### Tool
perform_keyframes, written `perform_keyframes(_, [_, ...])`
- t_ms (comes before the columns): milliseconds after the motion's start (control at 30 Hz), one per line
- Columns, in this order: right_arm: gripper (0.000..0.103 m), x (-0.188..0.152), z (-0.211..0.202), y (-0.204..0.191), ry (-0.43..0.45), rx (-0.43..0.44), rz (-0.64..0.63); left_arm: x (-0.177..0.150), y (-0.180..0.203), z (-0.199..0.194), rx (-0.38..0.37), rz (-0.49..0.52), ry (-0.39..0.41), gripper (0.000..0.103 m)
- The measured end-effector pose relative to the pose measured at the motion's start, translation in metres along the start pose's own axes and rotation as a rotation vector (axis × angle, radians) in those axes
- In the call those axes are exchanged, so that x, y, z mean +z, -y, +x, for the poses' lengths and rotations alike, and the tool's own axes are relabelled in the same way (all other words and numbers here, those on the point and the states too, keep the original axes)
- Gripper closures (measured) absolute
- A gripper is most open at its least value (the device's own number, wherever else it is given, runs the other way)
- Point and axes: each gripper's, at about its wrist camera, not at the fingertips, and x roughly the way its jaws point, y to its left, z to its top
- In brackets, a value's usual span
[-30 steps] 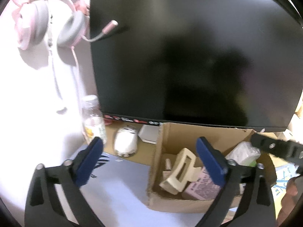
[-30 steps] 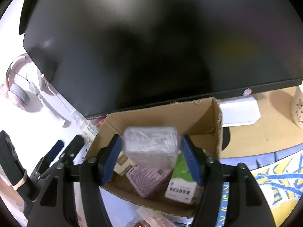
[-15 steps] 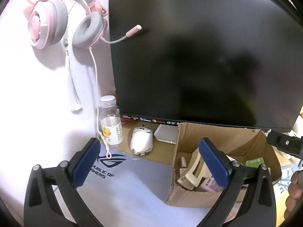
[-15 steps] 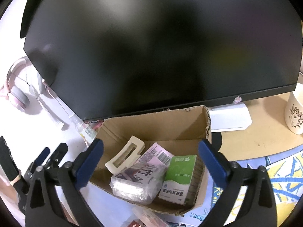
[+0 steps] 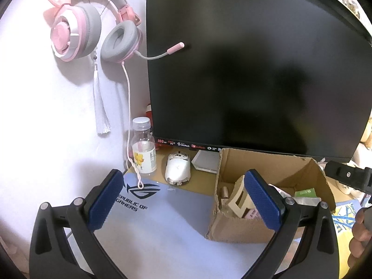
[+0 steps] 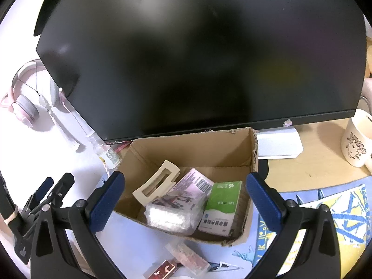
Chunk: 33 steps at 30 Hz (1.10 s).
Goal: Organize objects
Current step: 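Move both open tools back from the cardboard box toward the small clip box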
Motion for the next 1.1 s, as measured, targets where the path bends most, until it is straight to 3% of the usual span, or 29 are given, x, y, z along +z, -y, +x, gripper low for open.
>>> perform_keyframes(400, [0.000, -0.030, -0.035, -0.003, 0.011, -0.048, -0.033, -0.021, 0.001, -0.039, -0.027, 0.004, -0.005, 0.000])
perform_keyframes(567, [0.000, -0.044, -0.041, -0.003, -0.001, -0.045, -0.041, -0.039, 0.011, -0.049, 0.023, 0.070, -0.011, 0.000])
perform_keyframes(667, [0.000, -0.052, -0.040, -0.002, -0.008, -0.050, -0.041, -0.048, 0.019, -0.055, -0.002, 0.107, -0.010, 0.000])
perform_keyframes(1100, [0.000, -0.080, -0.028, -0.003, -0.070, -0.042, -0.043, -0.084, 0.031, -0.040, 0.015, 0.145, -0.098, 0.000])
